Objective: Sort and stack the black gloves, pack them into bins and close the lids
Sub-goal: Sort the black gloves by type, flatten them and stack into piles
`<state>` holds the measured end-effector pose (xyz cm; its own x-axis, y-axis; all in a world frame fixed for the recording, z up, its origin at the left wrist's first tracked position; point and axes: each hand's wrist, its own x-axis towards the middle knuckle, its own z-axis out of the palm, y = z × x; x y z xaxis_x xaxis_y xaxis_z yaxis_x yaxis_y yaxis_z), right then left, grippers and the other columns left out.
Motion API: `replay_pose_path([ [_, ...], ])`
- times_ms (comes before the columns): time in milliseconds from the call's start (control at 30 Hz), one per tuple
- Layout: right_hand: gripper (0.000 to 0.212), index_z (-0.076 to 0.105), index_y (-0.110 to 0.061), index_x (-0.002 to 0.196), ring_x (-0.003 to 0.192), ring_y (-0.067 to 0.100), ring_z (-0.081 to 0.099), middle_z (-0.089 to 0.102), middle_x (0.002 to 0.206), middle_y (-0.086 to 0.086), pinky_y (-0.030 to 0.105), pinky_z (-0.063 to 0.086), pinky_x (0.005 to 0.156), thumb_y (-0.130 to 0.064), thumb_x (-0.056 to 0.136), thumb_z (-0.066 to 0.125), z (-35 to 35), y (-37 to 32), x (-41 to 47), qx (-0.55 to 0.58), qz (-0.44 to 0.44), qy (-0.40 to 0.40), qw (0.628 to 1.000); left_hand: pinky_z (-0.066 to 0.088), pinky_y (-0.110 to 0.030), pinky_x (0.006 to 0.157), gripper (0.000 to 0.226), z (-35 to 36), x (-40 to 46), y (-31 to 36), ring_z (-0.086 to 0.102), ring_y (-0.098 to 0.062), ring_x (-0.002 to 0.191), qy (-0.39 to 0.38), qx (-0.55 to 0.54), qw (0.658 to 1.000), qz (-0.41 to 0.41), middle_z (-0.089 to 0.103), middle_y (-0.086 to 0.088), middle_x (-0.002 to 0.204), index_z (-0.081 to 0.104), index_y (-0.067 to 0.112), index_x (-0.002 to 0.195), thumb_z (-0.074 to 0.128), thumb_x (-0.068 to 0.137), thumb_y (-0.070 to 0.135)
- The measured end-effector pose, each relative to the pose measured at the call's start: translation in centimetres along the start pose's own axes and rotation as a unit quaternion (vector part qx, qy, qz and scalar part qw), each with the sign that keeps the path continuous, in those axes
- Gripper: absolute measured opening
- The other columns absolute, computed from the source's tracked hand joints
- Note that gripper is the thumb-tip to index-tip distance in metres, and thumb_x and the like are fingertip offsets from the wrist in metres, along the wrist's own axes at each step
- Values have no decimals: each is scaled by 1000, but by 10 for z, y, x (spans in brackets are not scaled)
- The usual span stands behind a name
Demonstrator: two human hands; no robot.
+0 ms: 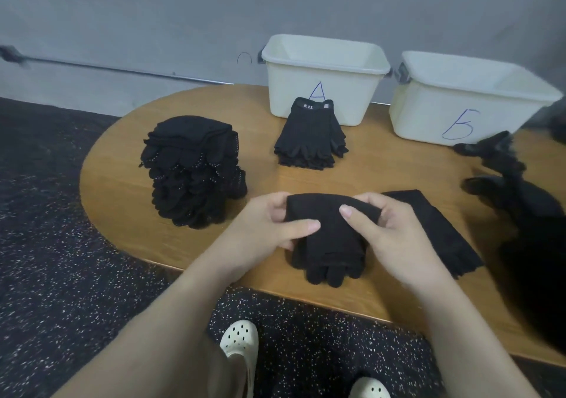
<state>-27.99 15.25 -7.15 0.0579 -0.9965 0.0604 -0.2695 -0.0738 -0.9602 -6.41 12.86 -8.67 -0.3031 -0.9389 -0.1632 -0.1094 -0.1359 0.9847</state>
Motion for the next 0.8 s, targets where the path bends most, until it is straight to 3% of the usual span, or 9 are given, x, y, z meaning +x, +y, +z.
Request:
replay_pose_path([
  [100,11,75,-14,102,94,21,76,79,99,4,38,60,83,-20,94,71,1,1,-21,67,51,45,995,58,-46,96,24,10,-12,5,75,-20,103,-6,9,1000,8,79,1,109,73,18,118,72,95,13],
  [167,24,73,-16,111,102,24,74,77,110,7,48,58,91,-21,88,76,5,-2,-33,148,116,47,981,56,-45,101,23,13,-21,12,73,-17,109,-12,-4,1000,12,78,2,114,74,18,120,68,98,15],
  [233,38,71,-14,121,109,26,73,75,119,10,46,54,95,-18,84,77,14,-10,-42,236,174,11,956,55,-45,103,21,13,-31,20,73,-21,111,-13,-35,999,10,77,-3,115,74,13,119,65,101,14],
  [333,44,70,-7,124,113,25,71,75,121,11,42,51,96,-11,80,74,34,-30,-53,306,192,-36,932,58,-41,97,18,3,-49,29,74,-23,108,7,-51,998,23,78,-6,112,75,10,115,62,102,13],
  [433,41,71,-7,120,109,26,73,76,118,11,43,53,94,-10,79,75,54,-45,-54,296,185,-36,936,61,-40,91,18,-17,-67,40,75,-23,103,42,-42,997,42,78,-7,109,75,8,113,61,103,13],
  [633,21,73,-10,115,103,27,74,79,108,9,47,59,93,-7,96,68,96,-100,-27,208,131,-29,969,62,-37,88,17,-75,-88,74,75,-17,100,115,-27,992,37,79,0,105,76,13,111,64,102,21],
  [800,18,72,-12,112,94,16,76,80,102,0,29,62,78,-9,94,72,125,-145,19,124,54,-5,991,62,-38,87,23,-118,-86,103,75,-18,102,142,-51,988,38,79,1,109,71,14,118,74,95,17],
])
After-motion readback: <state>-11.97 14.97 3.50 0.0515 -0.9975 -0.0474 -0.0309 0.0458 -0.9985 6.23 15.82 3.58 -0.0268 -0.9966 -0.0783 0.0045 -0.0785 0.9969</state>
